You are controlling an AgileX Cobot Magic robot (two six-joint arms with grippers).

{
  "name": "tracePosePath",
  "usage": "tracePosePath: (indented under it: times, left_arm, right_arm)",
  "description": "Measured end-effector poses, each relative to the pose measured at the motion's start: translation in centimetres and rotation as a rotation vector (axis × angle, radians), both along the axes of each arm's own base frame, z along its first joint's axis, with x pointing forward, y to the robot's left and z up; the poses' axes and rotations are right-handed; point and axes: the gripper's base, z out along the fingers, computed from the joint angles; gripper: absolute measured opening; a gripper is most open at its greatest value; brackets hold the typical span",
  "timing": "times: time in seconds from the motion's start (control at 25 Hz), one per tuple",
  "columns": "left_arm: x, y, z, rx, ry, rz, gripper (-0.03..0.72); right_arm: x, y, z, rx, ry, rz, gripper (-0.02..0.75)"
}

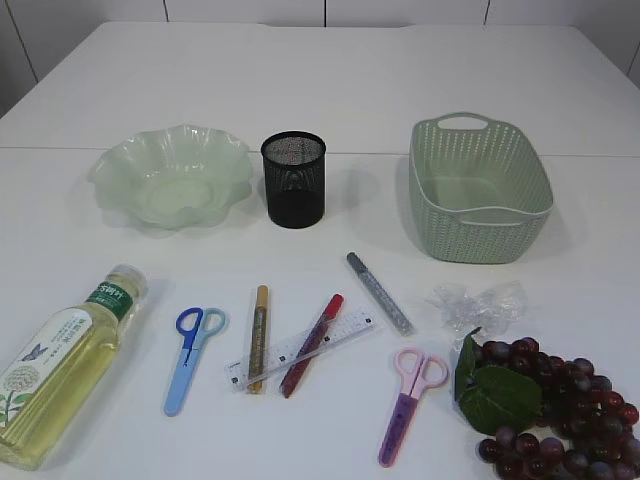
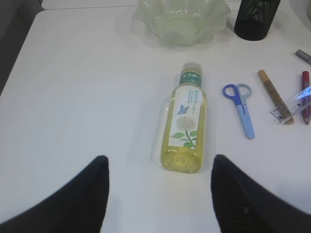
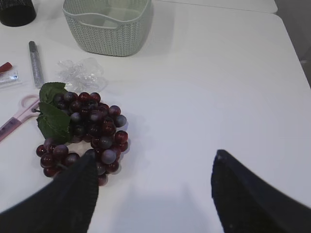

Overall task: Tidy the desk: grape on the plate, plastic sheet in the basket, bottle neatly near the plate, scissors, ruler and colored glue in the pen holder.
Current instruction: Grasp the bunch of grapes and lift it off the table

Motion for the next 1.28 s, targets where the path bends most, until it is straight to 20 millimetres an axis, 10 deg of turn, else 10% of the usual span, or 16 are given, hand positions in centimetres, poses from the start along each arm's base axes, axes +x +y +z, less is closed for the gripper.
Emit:
tracePosePath:
  times: [1.28]
  left_arm:
    - [0.00,0.00,0.00,0.000,0.000,0.000,0.477]
  right_arm:
    - [0.02,-0.04,0.04,-0.004,-0.005,-0.003,0.563]
